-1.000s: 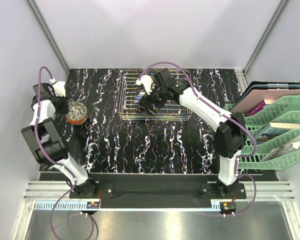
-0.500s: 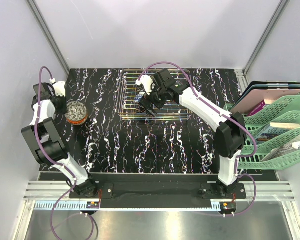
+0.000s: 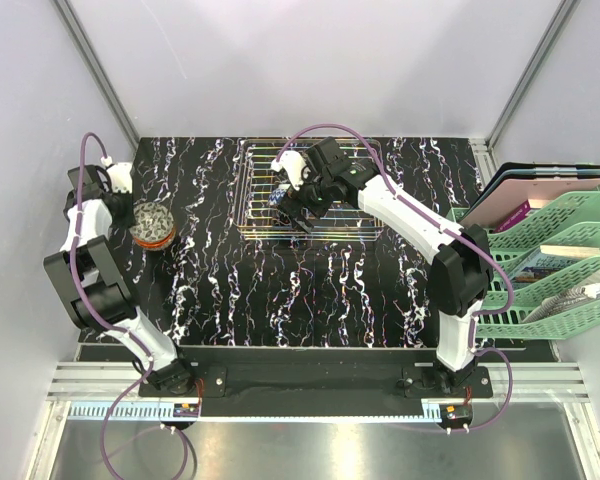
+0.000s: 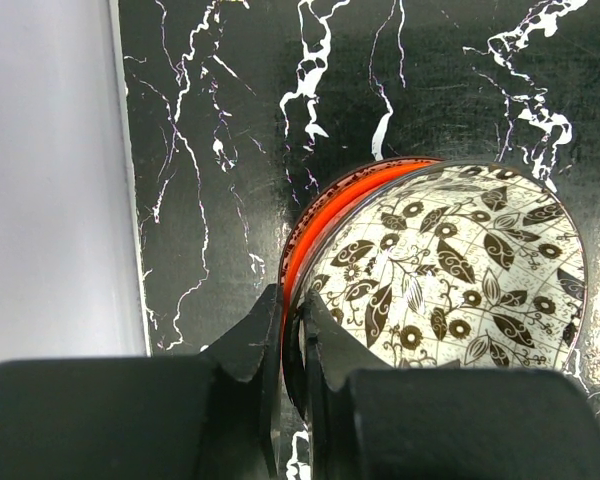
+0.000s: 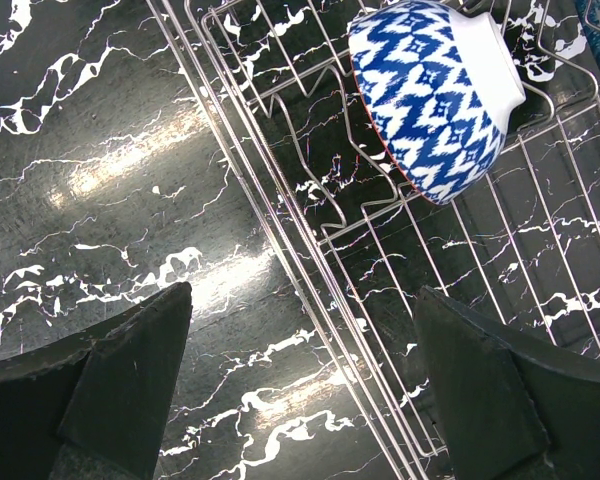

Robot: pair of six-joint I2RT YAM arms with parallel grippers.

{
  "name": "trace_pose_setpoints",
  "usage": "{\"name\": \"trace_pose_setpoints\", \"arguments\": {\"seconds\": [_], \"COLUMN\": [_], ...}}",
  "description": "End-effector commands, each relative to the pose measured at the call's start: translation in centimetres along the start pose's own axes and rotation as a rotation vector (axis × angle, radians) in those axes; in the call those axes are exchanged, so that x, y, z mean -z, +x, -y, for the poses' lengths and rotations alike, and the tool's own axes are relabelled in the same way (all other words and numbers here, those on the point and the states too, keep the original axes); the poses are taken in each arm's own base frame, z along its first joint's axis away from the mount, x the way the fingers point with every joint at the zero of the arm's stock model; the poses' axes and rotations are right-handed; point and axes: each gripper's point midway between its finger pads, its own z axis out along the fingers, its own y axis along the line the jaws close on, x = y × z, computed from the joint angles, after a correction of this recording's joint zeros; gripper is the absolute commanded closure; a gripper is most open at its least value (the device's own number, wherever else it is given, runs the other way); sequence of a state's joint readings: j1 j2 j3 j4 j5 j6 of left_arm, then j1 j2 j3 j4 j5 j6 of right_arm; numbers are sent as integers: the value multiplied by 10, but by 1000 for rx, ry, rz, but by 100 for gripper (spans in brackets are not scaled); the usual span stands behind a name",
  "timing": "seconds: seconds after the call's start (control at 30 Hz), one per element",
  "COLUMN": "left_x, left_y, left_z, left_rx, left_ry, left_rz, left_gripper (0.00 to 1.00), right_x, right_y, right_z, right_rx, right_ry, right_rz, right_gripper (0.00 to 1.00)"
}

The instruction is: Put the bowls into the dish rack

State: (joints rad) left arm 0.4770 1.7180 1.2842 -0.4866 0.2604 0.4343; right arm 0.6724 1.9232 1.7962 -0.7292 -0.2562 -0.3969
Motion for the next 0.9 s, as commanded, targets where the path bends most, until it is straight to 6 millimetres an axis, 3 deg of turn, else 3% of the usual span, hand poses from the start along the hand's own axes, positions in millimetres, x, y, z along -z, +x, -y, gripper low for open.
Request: {"name": "trace_pose_setpoints", "arguments": {"seconds": [0.0, 0.13, 0.27, 0.4, 0.87], "left_x": [32, 40, 41, 41, 48], "left_y": [-36, -42, -43, -41, -46], "left_z": [-5, -3, -2, -1, 2], "left_rx": [-37, -38, -40, -40, -44], "left_ry": [-44, -40, -36, -36, -28], "left_rz": [106, 121, 120, 117, 138], "left_gripper": [94, 83, 86, 100, 100], "right_x": [11, 10, 11, 12, 11], "right_y": [-20, -19, -19, -19, -20], "right_z": [-7, -7, -8, -8, -8], "right_rx": [28, 27, 28, 29, 27], "right_ry": [-9, -9, -12, -10, -10], "right_rz": [65, 60, 62, 64, 63], "right_gripper": [0, 0, 0, 0, 0]}}
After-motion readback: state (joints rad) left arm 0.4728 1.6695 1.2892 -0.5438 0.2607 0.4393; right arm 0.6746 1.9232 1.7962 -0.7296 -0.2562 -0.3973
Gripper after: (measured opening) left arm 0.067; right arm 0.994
